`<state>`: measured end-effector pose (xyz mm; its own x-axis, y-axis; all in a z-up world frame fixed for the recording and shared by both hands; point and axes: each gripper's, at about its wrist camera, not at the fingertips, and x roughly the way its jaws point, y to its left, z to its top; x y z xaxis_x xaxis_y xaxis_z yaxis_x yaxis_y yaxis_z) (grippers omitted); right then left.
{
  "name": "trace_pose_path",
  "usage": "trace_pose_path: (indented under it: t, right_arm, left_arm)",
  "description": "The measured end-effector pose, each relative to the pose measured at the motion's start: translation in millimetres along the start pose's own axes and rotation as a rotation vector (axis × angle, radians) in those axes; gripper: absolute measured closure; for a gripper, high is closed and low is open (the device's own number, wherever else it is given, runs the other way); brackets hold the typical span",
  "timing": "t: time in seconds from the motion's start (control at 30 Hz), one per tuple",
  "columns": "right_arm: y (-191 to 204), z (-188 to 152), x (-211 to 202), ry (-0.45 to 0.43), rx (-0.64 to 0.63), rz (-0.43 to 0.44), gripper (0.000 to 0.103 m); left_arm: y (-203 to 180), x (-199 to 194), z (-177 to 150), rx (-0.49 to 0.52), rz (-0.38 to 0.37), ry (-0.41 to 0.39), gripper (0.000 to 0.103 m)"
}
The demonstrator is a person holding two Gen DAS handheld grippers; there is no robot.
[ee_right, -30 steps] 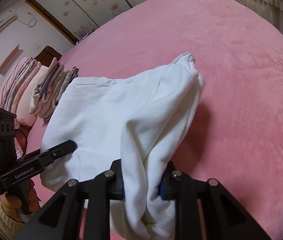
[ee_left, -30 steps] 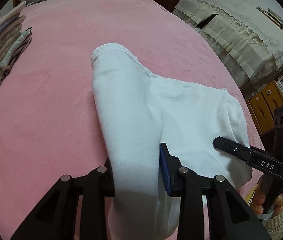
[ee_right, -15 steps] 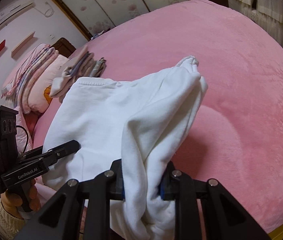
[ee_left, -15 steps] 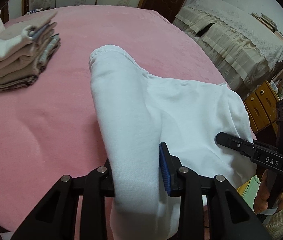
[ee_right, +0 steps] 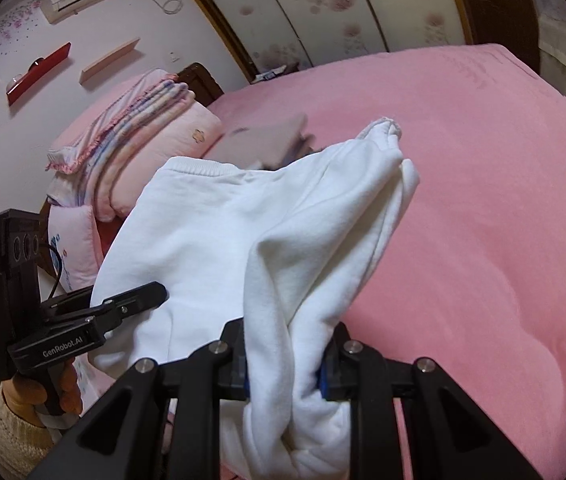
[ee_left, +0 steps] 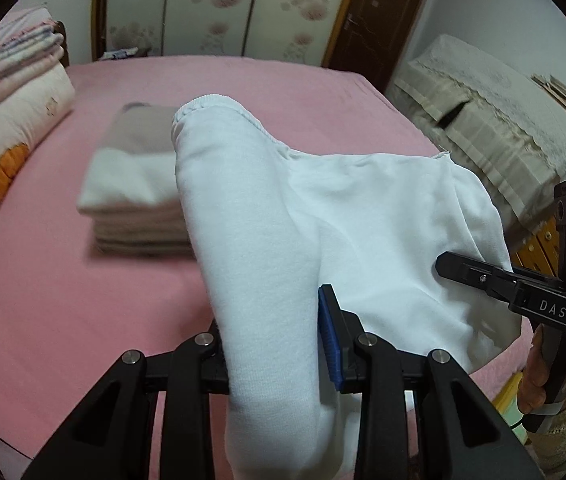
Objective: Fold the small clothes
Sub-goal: 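Lift the bundle with both tools and carry it toward the clothes stack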
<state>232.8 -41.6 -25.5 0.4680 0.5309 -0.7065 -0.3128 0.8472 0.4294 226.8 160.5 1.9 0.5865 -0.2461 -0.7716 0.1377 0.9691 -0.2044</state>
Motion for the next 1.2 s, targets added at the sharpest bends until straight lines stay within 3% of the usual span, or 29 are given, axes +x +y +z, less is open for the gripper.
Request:
trace_pose_path:
  t: [0.23,0.43,0.57,0.9,0.97,1.07,1.1,1.13,1.2]
  right_arm:
    - [57.0,110.4,55.5,-0.062,-0.034,0.002,0.081]
    - [75.1,183.9,123.7,-0.092,-0.006,-0.032,0.081]
    - [70.0,204.2,167.0,-0.094,0.029,-0.033,0.081]
    - [39.5,195.9,261.7,-0.041,0.079,-0.047,0.081]
    - [32.5,190.8,272.5,-0.031,0.077,-0.066,0.081]
    - [26.0,186.3,281.1,-0.024,0.054,-0.098,0.078]
    - [23.3,184.9,282.2,-0.022,0.045,-0.105,0.075]
    - [22.0,185.2,282.4,-0.022,0.038,-0.109,0.071]
    - [18.3,183.6,279.4,-0.026,0.002,-0.139,0.049]
  left_arm:
    - [80.2,0.4,97.2,-0.044,0.028,-0.071,0.072]
    - [145.9,43.7,169.1,-0.064,0.039,-0.087,0.071]
    - [182.2,86.2,193.1,-0.083,0.057,-0.081,0.071]
    - [234.0,172.2,189.6,-0.164,0.080,-0.033,0.069]
    - [238.4,187.1,185.1,-0.167,0.096,-0.022,0.063]
    - [247.0,192.1,181.5,-0.171,0.122,-0.070,0.042]
    - [253.8,194.4,181.5,-0.175,0.142,-0.079,0.030]
    - [257.5,194.7,179.3,-0.178,0.163,-0.085,0.020]
    - [268.3,194.5,175.4,-0.183,0.177,-0.094,0.014]
